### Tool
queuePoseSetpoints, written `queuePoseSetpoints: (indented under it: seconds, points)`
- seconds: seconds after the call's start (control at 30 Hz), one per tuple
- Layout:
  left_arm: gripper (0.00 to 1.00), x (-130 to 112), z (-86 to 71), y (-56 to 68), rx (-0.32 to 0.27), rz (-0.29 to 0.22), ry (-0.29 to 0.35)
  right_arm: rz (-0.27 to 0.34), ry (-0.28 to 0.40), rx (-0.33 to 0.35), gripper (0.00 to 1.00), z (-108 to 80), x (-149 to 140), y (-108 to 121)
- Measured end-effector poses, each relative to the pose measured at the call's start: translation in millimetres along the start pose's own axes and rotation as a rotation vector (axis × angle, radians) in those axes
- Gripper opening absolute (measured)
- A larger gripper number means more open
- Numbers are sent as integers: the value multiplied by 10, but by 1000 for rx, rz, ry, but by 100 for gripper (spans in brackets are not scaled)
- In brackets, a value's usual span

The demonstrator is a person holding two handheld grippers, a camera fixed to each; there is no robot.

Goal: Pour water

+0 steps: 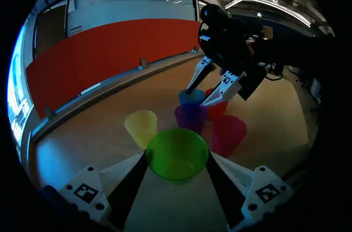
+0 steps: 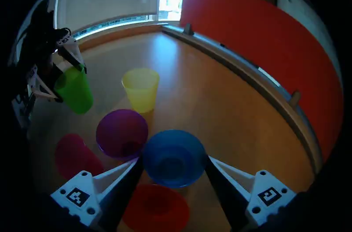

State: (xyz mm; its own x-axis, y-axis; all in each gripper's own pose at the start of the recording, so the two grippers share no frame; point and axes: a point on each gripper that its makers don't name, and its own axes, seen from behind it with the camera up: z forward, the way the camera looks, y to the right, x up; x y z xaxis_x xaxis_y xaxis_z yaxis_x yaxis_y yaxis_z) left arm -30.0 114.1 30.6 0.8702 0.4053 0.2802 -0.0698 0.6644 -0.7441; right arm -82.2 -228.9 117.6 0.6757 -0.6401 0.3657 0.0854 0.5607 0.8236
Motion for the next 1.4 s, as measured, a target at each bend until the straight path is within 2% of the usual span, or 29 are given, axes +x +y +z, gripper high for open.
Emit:
queuePoseSetpoints:
  seconds: [0.27,0.87,1.17,1.4]
  points:
    - [88,-7,6,-18,5,-3,2,2,-3,-8,95,28,-15,8]
    - [88,22,-5,-34,14,-9,9,69,43,-13,92,42,2,9]
    - [88,76,2,-41,21,-8,17,80,97,-24,92,-66,90,11]
    - [88,163,-18,-54,29,-8,30,91,154,-38,92,-233,193,24]
